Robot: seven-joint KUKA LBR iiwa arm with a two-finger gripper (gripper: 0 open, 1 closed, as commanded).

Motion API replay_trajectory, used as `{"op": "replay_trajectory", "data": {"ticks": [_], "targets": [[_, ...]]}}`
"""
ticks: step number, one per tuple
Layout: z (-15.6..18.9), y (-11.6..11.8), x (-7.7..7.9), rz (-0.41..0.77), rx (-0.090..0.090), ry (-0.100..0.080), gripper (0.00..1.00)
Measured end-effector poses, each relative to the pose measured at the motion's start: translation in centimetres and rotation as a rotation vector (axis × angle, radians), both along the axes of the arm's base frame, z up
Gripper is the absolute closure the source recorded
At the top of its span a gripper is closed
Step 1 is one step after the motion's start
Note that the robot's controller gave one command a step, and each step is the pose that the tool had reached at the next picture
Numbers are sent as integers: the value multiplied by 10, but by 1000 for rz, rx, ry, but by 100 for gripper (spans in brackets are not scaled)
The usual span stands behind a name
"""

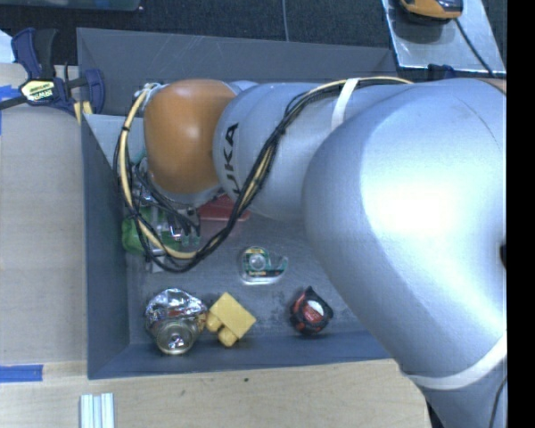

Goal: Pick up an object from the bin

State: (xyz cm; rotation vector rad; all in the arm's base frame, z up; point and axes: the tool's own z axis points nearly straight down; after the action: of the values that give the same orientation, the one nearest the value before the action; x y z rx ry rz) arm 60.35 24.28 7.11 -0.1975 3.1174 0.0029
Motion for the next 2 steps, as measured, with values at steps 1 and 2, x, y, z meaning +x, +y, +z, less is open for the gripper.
{"op": "replay_trajectory", "data": {"ticks": [1,2], "targets": [[-2,1,-3,-23,6,0,100],[-2,1,-3,-24,6,0,100]]}}
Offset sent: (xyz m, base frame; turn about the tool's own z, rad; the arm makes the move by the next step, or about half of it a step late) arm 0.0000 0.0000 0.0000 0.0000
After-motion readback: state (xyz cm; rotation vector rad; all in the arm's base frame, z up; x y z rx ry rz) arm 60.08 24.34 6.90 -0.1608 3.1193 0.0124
